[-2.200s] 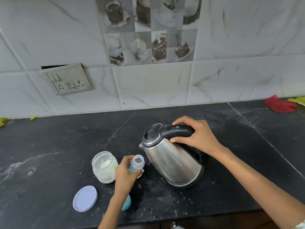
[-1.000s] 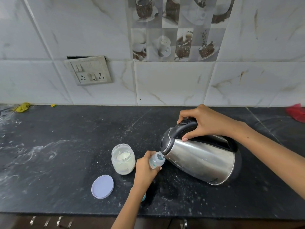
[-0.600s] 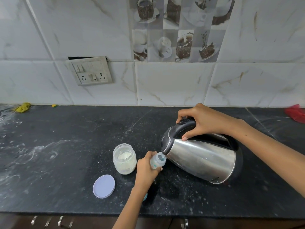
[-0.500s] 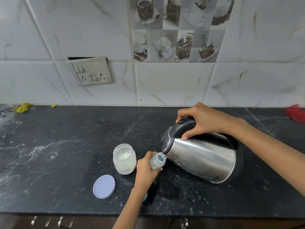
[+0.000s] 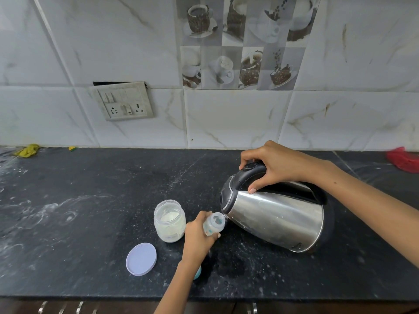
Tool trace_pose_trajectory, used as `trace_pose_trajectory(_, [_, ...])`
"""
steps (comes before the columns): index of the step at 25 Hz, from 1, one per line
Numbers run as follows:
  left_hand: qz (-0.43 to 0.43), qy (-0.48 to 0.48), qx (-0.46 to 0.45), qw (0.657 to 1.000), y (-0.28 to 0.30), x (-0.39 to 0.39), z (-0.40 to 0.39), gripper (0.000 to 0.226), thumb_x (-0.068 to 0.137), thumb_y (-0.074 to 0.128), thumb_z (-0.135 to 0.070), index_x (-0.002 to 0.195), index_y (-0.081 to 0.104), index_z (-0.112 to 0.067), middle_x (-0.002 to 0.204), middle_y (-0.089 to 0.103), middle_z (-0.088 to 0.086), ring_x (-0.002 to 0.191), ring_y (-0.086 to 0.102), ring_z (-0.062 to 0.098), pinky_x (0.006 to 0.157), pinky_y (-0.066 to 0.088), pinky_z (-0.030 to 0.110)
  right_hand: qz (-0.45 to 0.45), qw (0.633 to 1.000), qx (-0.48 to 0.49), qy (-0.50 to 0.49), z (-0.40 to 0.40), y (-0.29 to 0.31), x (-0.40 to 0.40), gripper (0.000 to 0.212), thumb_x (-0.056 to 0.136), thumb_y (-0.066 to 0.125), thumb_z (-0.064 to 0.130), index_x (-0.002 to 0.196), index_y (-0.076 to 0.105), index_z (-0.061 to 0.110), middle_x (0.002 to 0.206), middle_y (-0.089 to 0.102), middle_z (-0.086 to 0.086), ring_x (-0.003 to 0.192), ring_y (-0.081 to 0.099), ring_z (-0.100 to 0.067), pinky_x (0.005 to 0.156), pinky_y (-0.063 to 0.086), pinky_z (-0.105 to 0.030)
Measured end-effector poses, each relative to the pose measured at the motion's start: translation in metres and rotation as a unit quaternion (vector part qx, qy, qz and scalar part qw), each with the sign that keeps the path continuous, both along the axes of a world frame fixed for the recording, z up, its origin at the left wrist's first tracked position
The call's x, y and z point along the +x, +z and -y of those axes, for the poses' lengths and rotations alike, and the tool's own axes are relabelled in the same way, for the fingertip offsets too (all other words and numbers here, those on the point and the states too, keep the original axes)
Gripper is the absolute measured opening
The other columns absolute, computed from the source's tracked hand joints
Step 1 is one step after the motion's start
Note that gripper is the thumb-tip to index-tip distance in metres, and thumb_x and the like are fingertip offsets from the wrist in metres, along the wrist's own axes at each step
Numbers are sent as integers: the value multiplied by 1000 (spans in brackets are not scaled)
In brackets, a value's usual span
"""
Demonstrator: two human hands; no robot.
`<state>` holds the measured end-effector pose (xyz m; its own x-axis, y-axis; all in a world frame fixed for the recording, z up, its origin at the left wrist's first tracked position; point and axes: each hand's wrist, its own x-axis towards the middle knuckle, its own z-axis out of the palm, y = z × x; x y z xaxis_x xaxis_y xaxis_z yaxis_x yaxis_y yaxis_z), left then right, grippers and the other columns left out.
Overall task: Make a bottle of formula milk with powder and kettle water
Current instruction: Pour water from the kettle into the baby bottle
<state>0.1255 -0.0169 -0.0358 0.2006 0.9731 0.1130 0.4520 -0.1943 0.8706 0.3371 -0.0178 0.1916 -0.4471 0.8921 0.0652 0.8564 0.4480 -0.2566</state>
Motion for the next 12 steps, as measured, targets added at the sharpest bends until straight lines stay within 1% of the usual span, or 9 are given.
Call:
trace_pose_trajectory(2, [0,-1,0,1000,0,0,0,50,63,82,-8,108,60,-17,97,71,-7,89,65,6,80,53,27,3,1000,-2,1,1,2,-1,44,64,87,42,97,64,25,73,60,12,65,50,4,56,36,-25])
trace_pose_trajectory(5, [2,2,-5,1000,0,0,0,49,64,82,-8,107,60,-17,96,71,-7,89,65,7,81,54,29,7,1000,-2,1,1,5,-2,43,64,87,41,97,64,25,66,54,19,65,50,7,53,32,-17])
trace_pose_trajectory(7, [4,5,-11,1000,0,0,-1,48,65,82,-9,107,60,-18,97,71,-6,90,66,7,82,54,30,13,1000,-3,1,1,7,-4,44,64,88,40,97,64,24,64,51,21,65,50,8,53,32,-17])
trace_pose_trajectory(12, [3,7,-14,1000,-1,-1,-2,49,65,82,-10,108,60,-17,100,71,-6,93,65,8,85,54,31,19,1000,-5,6,1,12,-8,45,64,88,38,98,65,21,64,50,21,66,50,11,56,36,-14])
